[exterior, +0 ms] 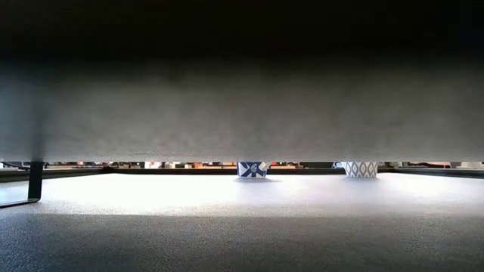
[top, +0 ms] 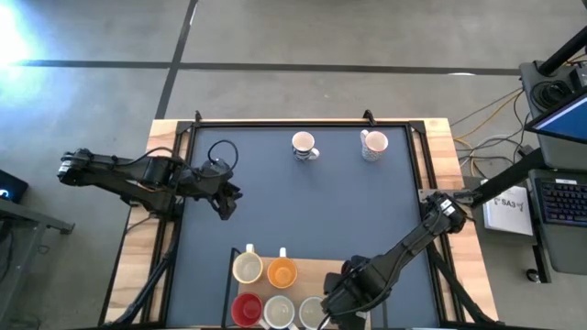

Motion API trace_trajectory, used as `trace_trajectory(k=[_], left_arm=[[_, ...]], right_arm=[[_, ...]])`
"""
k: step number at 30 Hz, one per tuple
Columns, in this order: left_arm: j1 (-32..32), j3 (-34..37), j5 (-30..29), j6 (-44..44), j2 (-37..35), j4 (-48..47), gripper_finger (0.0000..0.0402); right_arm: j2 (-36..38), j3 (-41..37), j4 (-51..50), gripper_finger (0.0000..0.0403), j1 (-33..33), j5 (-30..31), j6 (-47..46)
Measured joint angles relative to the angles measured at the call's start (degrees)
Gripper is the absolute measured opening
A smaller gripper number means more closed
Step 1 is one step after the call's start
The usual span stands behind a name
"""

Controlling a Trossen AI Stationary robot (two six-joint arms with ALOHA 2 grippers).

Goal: Place coffee mugs
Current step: Put the blue flowered mug on the shelf

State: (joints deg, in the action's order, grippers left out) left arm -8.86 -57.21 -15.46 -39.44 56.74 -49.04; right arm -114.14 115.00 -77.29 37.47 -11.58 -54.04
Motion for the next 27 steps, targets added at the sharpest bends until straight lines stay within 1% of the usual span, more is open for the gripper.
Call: trace_trajectory(k=[17,27], left_arm=[[0.0,0.0,0.0,-0.02,-0.01,-0.11,0.0084],[-0.01,0.0,0.02,0.8,0.01,-0.37,0.0084]], right_arm=[[0.52,1.07,0.04,0.0013,0.17,-0.16,1.07],[0.56,-0.02,-0.12,0.0013,0.17,1.72,1.48]])
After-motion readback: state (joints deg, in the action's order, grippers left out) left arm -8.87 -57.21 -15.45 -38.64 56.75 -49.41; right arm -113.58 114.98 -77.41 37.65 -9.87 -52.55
